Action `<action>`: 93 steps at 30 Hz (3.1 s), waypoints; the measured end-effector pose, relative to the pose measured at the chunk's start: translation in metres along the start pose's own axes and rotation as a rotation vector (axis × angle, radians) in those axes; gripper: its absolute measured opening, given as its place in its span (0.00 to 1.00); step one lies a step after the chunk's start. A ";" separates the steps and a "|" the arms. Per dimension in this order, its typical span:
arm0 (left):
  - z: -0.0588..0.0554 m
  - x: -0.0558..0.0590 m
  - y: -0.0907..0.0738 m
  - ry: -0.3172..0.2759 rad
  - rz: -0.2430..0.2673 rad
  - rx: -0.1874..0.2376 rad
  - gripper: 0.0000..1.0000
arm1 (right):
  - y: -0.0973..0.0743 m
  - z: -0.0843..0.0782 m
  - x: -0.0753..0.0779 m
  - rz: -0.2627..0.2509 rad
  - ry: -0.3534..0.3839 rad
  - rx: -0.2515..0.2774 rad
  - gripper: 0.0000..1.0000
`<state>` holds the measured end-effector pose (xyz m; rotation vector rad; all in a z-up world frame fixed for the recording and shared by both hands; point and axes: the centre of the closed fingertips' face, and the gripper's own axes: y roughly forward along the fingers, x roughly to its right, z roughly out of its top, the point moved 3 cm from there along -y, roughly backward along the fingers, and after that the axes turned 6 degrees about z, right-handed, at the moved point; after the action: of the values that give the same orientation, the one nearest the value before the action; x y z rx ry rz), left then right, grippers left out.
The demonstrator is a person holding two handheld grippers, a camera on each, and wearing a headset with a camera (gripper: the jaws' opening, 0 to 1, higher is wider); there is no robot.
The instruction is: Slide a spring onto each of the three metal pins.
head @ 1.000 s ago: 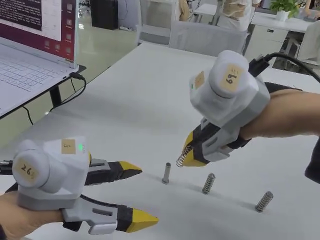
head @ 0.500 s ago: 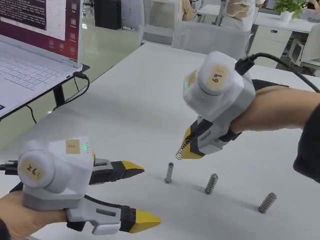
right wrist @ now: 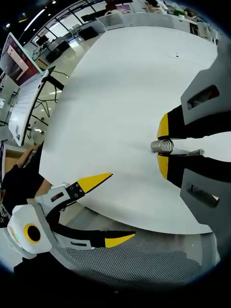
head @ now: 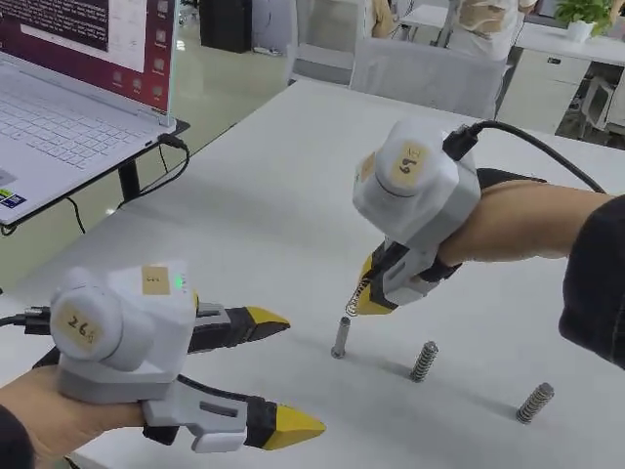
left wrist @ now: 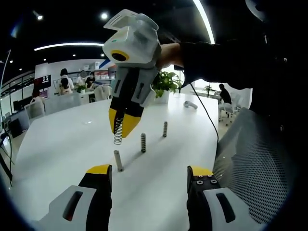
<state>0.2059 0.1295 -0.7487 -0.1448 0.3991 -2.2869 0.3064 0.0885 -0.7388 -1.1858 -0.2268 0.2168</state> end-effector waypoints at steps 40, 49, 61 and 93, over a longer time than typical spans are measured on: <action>0.003 0.001 0.001 -0.014 -0.006 0.023 0.60 | 0.036 -0.010 0.009 0.054 0.026 -0.059 0.09; 0.002 0.001 0.002 -0.018 -0.004 0.021 0.60 | 0.048 -0.012 0.006 0.077 0.032 -0.086 0.09; 0.000 -0.002 0.001 -0.022 0.000 0.022 0.60 | 0.066 -0.021 0.004 0.088 0.042 -0.095 0.09; 0.000 -0.001 0.002 -0.025 0.000 0.015 0.61 | 0.070 -0.031 0.000 0.088 0.114 -0.048 0.17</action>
<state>0.2086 0.1289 -0.7490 -0.1656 0.3693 -2.2855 0.3116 0.0859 -0.8156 -1.2528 -0.0801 0.2211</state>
